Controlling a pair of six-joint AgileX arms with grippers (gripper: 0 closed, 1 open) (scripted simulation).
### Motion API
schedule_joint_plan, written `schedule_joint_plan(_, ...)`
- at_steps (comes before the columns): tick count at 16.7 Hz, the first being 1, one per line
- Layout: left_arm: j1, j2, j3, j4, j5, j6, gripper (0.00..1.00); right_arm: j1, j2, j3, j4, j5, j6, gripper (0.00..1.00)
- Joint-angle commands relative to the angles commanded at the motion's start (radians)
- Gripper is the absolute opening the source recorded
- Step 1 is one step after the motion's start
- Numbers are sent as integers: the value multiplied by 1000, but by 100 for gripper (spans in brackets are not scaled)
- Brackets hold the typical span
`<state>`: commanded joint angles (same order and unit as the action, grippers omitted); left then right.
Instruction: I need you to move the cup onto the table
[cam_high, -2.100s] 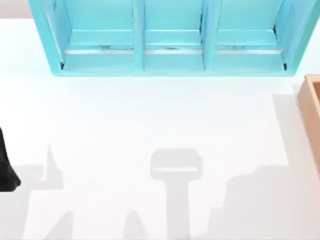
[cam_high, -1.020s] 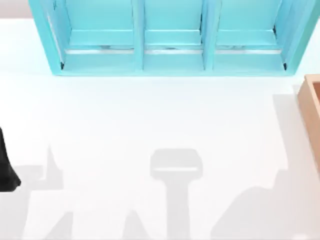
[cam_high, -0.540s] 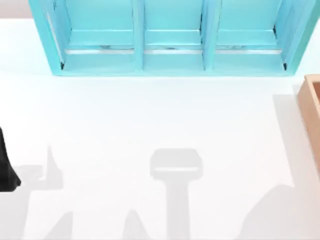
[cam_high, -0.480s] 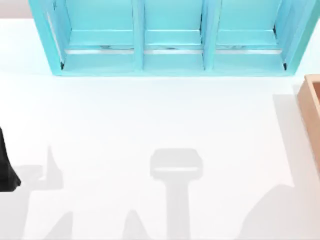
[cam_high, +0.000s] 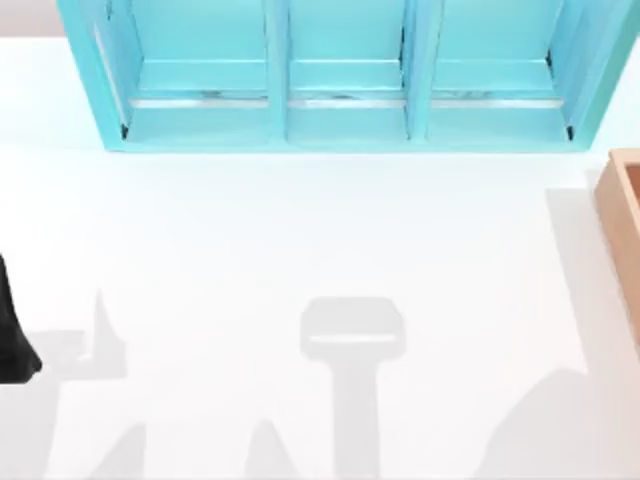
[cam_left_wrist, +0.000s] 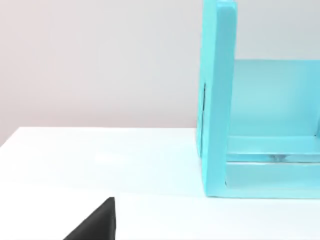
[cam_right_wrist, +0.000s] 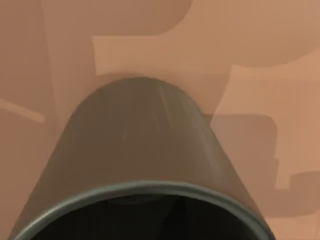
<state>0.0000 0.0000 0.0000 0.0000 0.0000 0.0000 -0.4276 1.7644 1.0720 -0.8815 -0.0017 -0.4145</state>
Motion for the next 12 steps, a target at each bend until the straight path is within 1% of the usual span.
schedule_joint_plan(5, 0, 0, 0, 0, 0, 0, 100, 0, 0, 0, 0, 0, 0, 2)
schedule_joint_plan(6, 0, 0, 0, 0, 0, 0, 100, 0, 0, 0, 0, 0, 0, 0)
schedule_joint_plan(12, 0, 0, 0, 0, 0, 0, 100, 0, 0, 0, 0, 0, 0, 0)
